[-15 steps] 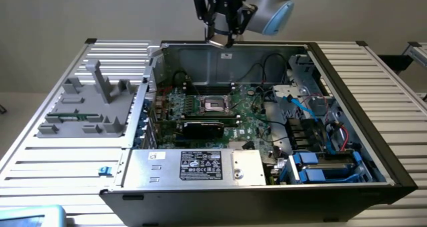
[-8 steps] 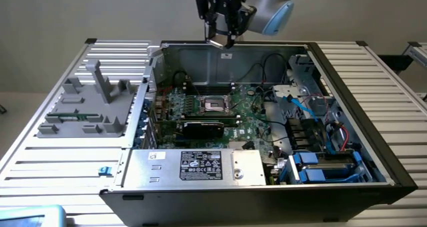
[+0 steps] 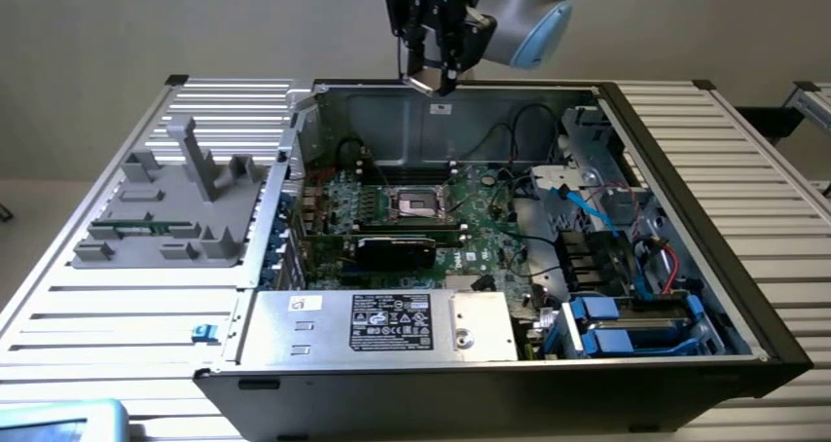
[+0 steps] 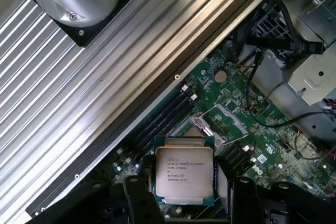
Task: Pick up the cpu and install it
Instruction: 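Place the cpu into insertion slot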
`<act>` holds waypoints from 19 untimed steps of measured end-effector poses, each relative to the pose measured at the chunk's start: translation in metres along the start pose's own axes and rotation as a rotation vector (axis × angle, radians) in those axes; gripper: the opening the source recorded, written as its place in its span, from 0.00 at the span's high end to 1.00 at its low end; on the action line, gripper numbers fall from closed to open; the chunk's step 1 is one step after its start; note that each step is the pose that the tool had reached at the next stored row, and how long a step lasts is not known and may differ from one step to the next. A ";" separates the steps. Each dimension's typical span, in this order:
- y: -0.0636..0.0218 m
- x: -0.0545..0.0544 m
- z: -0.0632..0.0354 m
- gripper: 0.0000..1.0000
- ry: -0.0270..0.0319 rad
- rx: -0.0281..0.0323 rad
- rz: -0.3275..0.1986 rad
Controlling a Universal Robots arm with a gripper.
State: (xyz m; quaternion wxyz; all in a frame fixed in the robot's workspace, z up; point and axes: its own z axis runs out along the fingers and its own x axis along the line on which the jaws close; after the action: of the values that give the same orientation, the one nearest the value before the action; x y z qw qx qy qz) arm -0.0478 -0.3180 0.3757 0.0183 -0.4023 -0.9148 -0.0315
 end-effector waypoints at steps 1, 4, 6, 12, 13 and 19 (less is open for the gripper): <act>0.0000 0.000 0.0002 0.44 -0.0007 -0.0009 0.016; 0.0000 0.000 0.0007 0.44 -0.0027 -0.0036 0.062; 0.0000 0.000 0.0011 0.44 -0.0041 -0.0054 0.094; -0.0001 0.000 0.0025 0.44 -0.0080 -0.0110 0.185; -0.0001 0.000 0.0028 0.44 -0.0087 -0.0119 0.201; -0.0002 0.000 0.0041 0.44 -0.0125 -0.0171 0.290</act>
State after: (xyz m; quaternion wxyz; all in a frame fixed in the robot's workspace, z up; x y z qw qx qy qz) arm -0.0478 -0.3180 0.3715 0.0135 -0.5307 -0.8468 -0.0338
